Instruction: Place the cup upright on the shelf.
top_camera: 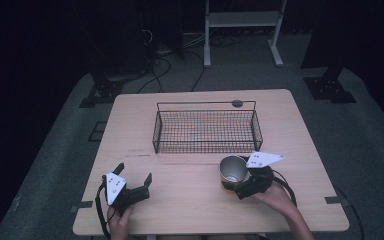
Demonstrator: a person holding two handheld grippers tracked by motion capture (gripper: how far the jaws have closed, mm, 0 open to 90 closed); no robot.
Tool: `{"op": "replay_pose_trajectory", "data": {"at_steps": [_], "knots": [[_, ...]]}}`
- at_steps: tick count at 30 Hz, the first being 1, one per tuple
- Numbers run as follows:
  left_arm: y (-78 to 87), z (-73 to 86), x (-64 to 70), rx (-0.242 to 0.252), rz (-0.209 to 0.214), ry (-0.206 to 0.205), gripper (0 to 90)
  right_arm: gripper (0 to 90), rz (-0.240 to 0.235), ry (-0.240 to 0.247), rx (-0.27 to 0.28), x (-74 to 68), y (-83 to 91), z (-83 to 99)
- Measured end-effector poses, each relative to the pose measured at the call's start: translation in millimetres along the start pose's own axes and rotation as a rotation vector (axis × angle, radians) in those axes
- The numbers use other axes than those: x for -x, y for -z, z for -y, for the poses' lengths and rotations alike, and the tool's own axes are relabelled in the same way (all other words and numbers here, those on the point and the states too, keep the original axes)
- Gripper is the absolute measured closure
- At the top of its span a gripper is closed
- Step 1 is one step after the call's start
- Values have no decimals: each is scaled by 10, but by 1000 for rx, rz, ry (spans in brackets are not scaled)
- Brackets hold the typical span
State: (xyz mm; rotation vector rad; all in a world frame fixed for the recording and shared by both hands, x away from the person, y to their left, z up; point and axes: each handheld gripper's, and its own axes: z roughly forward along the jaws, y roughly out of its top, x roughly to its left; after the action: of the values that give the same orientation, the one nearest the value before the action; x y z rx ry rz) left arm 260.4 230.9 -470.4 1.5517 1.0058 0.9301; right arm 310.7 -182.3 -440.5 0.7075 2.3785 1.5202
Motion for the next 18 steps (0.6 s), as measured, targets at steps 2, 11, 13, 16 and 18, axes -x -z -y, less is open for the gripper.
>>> {"op": "replay_pose_trajectory", "data": {"at_steps": [2, 11, 13, 16, 18], "knots": [[1, 0, -1, 0, 1, -1, 0, 1, 2, -1, 2, 1, -3, -1], [1, 0, -1, 0, 1, -1, 0, 64, -3, -5, 11, 8, 32, -10], [1, 0, 0, 0, 1, -1, 0, 66, -5, -6, 10, 11, 35, -8], [1, 0, 0, 0, 0, -1, 0, 67, -6, -6, 9, 10, 39, -11], [1, 0, 0, 0, 0, 0, 0, 67, -11, -7, 6, 13, 44, -15]]}}
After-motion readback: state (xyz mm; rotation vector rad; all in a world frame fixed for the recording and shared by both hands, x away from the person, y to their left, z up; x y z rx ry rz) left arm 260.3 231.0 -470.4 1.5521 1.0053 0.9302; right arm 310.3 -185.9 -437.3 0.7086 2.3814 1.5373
